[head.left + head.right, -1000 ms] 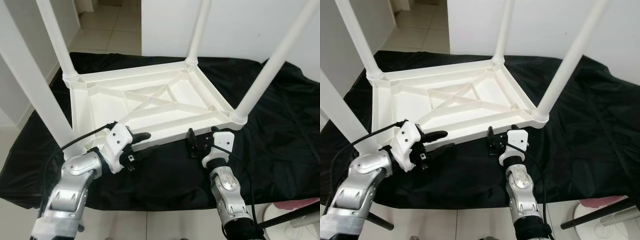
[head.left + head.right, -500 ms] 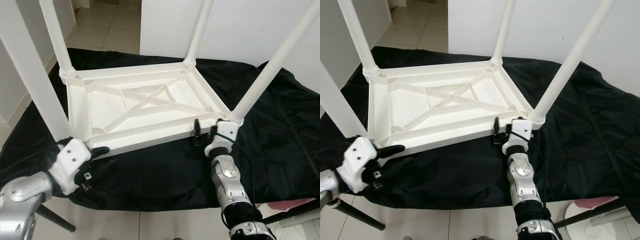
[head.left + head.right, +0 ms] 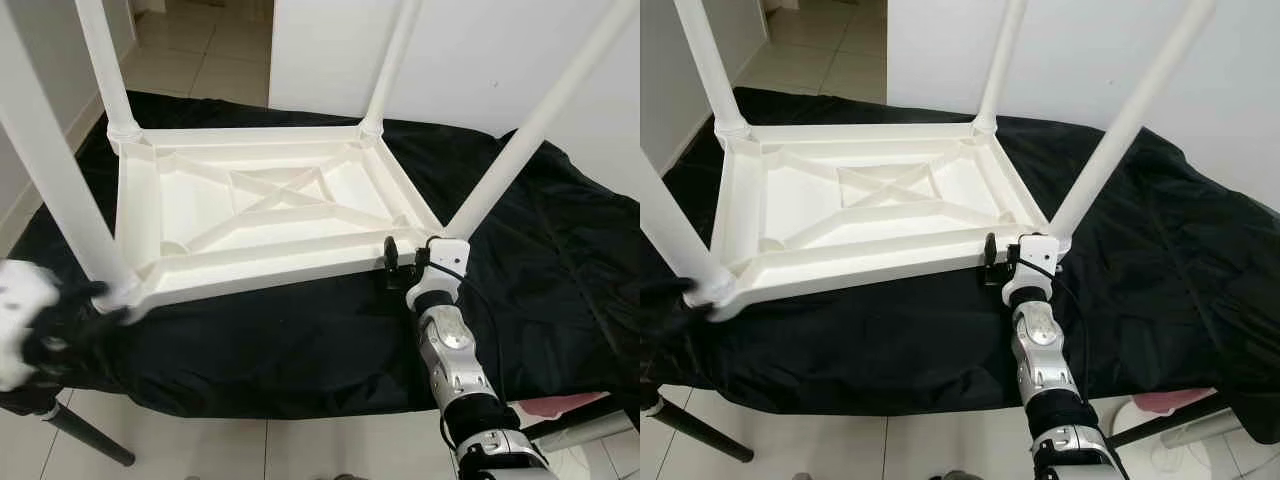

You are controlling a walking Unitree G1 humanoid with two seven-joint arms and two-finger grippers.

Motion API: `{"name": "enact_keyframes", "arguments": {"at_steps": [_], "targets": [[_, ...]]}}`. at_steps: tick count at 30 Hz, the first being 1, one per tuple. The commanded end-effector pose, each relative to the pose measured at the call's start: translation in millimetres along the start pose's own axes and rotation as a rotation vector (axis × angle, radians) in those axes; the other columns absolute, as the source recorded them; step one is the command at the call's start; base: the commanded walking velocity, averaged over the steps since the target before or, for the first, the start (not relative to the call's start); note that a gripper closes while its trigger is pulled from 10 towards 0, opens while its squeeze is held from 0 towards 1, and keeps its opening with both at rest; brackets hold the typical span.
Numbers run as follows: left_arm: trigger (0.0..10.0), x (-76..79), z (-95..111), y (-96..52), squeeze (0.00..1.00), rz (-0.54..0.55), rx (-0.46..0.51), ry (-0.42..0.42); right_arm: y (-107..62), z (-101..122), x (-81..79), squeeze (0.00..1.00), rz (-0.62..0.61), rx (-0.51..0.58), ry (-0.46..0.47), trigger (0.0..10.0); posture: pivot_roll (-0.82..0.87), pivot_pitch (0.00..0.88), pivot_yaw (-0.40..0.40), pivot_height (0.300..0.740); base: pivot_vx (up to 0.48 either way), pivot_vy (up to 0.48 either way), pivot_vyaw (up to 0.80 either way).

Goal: Building children table

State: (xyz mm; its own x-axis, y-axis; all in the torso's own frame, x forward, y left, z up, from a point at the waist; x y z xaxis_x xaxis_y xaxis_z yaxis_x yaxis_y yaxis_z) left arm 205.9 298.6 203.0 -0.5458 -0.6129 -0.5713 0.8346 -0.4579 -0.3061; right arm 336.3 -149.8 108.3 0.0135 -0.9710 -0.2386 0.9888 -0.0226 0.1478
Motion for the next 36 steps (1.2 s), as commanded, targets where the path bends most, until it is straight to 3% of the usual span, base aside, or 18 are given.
{"name": "enact_keyframes", "arguments": {"at_steps": [1,3,5,9,12,13,14,17,21,23,25,27,30,32,36], "targets": [[10.0,-0.8,-1.0,-0.6,0.0,-0.016,-0.005,0.01,0.3,0.6,4.3,0.0,-0.018,0.006,0.0,10.0,0.11,0.042,-0.133,0.74,0.0,0.0,0.0],[10.0,-7.4,-2.7,-4.3,0.0,-0.002,-0.017,0.009,0.4,-0.1,4.9,0.0,-0.021,0.005,0.0,10.0,0.11,0.041,-0.13,0.74,0.0,0.0,0.0],[10.0,-26.4,-8.3,-12.8,0.0,0.037,-0.051,0.019,0.2,-2.1,7.6,0.0,-0.04,0.001,0.001,10.0,0.11,0.037,-0.125,0.74,0.0,0.0,0.0],[10.0,-38.4,-13.0,-13.0,0.0,0.081,-0.073,0.039,-0.5,-3.2,8.0,0.0,-0.044,-0.002,-0.001,10.0,0.11,0.034,-0.125,0.74,0.0,0.0,0.0],[10.0,-62.6,-24.0,-7.1,0.0,0.187,-0.114,0.045,-1.5,-5.7,7.5,0.0,-0.053,-0.007,0.001,10.0,0.1,0.025,-0.123,0.74,0.0,0.0,0.0],[10.0,-62.6,-24.0,-7.1,0.0,0.187,-0.114,0.045,-1.5,-5.7,7.5,0.0,-0.053,-0.007,0.001,10.0,0.1,0.025,-0.123,0.74,0.0,0.0,0.0],[10.0,-75.0,-29.4,-0.6,0.0,0.231,-0.111,0.012,-2.1,-7.3,5.4,0.0,-0.054,-0.009,0.003,10.0,0.09,0.018,-0.121,0.74,0.0,0.0,0.0],[10.0,-77.8,-30.0,1.3,0.0,0.24,-0.101,0.004,-2.2,-7.7,4.6,0.0,-0.053,-0.009,0.003,10.0,0.09,0.018,-0.121,0.74,0.0,0.0,0.0],[10.0,-92.7,-33.6,14.5,0.0,0.32,-0.106,0.01,-1.6,-7.9,1.1,0.0,-0.053,-0.009,0.002,10.0,0.08,0.008,-0.12,0.74,0.0,0.0,0.0],[10.0,-107.2,-35.7,34.9,0.0,0.405,-0.105,-0.007,-1.9,-8.7,0.7,0.0,-0.073,-0.01,-0.003,10.0,0.07,0.003,-0.119,0.74,0.0,0.0,0.0],[10.0,-107.2,-35.7,34.9,0.0,0.405,-0.105,-0.007,-1.9,-8.7,0.7,0.0,-0.073,-0.01,-0.003,10.0,0.07,0.003,-0.119,0.74,0.0,0.0,0.0],[10.0,-114.0,-33.1,52.8,0.0,0.45,-0.072,-0.043,-3.8,-10.7,4.6,0.0,-0.112,-0.018,-0.008,10.0,0.07,0.001,-0.121,0.74,0.0,0.0,0.0],[10.0,-115.9,-32.0,61.1,0.0,0.46,-0.065,-0.062,-5.2,-11.6,6.9,0.0,-0.133,-0.021,-0.005,10.0,0.07,0.0,-0.124,0.74,0.0,0.0,0.0],[10.0,-114.9,-26.7,80.9,0.0,0.46,-0.025,-0.099,-9.5,-14.6,9.9,0.0,-0.17,-0.028,0.047,10.0,0.05,0.0,-0.12,0.74,0.0,0.0,0.0],[10.0,-112.9,-24.4,88.7,0.0,0.45,-0.011,-0.107,-11.3,-15.8,10.8,0.0,-0.186,-0.03,0.075,10.0,0.05,0.0,-0.12,0.74,0.0,0.0,0.0]]}}
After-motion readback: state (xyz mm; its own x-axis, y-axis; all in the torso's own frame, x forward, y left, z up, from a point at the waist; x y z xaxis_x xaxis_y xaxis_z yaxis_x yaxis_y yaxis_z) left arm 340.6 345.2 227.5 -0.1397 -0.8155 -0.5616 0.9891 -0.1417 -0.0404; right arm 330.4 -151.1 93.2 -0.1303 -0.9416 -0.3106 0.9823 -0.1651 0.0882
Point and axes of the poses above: a point about 5 cm out from each wrist's last joint towards the gripper, its own y axis pointing out of the wrist towards the gripper, its own z axis along the axis of the wrist's last joint, x = y × z, the point moved 1 cm from there along y, pointing out of the wrist towards the gripper, and after that the axes turned 12 degrees about y, right-handed, at the moved point
